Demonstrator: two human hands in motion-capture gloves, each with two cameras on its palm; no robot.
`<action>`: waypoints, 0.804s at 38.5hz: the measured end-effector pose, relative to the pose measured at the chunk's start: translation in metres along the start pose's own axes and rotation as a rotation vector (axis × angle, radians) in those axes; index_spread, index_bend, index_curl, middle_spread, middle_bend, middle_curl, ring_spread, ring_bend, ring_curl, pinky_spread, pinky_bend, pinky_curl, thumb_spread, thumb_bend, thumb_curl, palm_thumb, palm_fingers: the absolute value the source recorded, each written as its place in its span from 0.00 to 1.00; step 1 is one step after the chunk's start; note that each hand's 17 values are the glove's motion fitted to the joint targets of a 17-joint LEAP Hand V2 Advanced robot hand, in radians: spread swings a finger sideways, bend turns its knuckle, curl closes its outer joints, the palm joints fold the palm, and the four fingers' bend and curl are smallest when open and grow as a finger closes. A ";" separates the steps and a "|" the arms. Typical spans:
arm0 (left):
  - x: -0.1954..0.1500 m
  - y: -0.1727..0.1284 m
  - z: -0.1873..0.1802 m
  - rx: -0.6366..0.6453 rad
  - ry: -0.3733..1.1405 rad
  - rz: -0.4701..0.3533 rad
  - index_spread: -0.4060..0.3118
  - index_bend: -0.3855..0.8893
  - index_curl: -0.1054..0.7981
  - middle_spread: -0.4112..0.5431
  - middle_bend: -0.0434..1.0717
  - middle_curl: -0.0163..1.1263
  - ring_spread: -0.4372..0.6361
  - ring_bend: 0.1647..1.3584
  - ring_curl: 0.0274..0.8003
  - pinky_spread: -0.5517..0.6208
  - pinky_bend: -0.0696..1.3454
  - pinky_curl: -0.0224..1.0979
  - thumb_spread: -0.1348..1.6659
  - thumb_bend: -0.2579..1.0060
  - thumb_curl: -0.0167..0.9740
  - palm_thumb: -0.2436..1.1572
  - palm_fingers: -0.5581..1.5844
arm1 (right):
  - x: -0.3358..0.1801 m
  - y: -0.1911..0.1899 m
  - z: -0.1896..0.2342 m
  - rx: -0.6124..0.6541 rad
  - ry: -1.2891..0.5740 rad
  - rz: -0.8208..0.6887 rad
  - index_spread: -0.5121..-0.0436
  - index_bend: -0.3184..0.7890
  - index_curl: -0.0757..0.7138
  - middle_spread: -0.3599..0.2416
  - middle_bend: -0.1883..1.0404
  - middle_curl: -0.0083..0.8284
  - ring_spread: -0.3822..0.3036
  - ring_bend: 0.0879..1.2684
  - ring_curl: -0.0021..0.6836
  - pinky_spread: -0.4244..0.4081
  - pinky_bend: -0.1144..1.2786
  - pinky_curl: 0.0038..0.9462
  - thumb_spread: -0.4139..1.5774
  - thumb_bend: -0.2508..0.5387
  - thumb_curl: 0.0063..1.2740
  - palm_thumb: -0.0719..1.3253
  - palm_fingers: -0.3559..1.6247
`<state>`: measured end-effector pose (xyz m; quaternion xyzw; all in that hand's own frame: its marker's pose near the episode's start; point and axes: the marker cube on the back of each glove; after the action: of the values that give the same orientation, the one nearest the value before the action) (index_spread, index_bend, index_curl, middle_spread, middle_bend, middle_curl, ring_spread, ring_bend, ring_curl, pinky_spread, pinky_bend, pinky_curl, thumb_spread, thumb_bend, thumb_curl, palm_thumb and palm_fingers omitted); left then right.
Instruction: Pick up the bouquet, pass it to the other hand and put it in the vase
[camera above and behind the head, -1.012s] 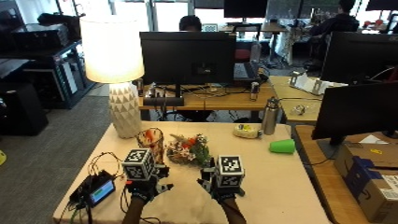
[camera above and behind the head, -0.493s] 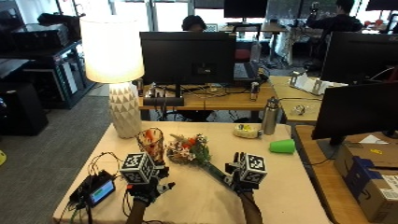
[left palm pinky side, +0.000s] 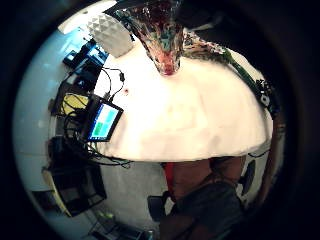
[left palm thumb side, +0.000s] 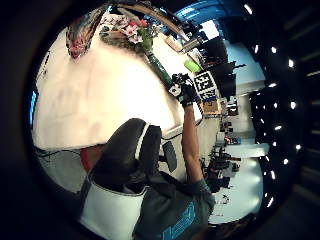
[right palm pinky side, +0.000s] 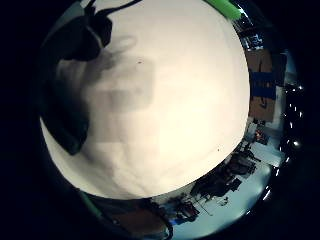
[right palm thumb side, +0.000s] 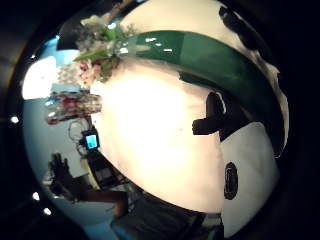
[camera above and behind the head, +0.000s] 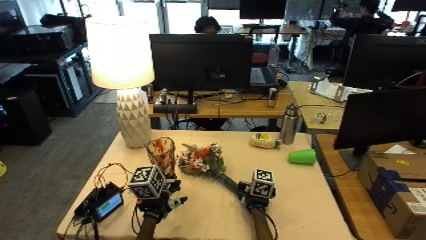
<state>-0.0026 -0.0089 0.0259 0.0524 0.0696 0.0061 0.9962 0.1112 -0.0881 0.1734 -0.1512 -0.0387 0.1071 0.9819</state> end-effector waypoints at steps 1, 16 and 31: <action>0.000 0.000 0.000 -0.004 0.001 -0.002 0.45 0.40 0.37 0.56 0.22 0.29 0.73 0.35 0.30 0.88 0.37 0.30 0.64 0.18 0.28 0.32 0.35 | 0.000 -0.003 0.003 0.010 0.009 0.001 0.46 0.37 0.27 0.53 0.49 0.45 0.61 0.44 0.43 0.79 0.52 0.35 0.74 0.44 0.30 0.65 0.51; -0.004 -0.004 0.012 -0.018 0.024 0.009 0.46 0.40 0.37 0.56 0.22 0.31 0.73 0.36 0.31 0.88 0.38 0.31 0.64 0.18 0.30 0.32 0.34 | -0.015 -0.018 0.000 0.074 0.211 0.041 0.53 0.42 0.43 0.33 0.46 0.53 0.25 0.48 0.60 0.30 0.59 0.43 0.60 0.33 0.39 0.72 0.78; 0.001 -0.015 0.002 0.001 0.090 0.020 0.46 0.40 0.37 0.56 0.22 0.32 0.72 0.36 0.32 0.87 0.38 0.32 0.64 0.18 0.31 0.32 0.34 | -0.007 -0.021 -0.002 0.183 0.005 0.030 0.52 0.41 0.51 0.27 0.61 0.63 0.23 0.63 0.71 0.15 0.51 0.43 0.43 0.28 0.49 0.77 0.88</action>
<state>-0.0013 -0.0236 0.0263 0.0532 0.1138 0.0183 0.9919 0.1083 -0.1097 0.1776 -0.0616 -0.0240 0.1244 0.9900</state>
